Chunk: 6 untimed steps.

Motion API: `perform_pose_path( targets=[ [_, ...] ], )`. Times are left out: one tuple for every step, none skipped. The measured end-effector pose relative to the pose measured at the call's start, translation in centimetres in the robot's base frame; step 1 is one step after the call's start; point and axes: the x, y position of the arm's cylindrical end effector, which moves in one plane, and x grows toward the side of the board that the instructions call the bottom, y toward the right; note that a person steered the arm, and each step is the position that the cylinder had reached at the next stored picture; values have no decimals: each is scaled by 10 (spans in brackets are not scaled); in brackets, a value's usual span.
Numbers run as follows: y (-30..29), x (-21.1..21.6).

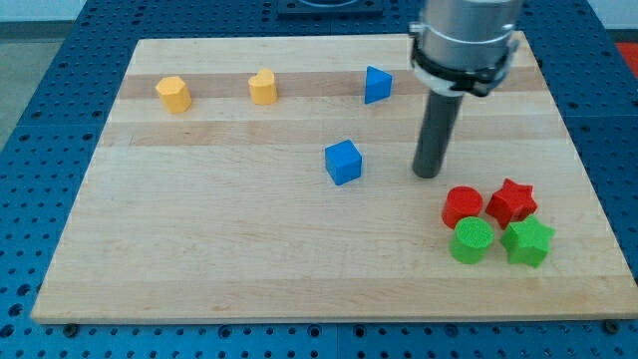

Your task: Move your arm towards the blue cube

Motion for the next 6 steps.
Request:
perform_pose_path(
  targets=[
    [0,-2],
    [-3,-2],
    [-4,-2],
    [-4,0],
    [-19,34],
    [-71,59]
  ],
)
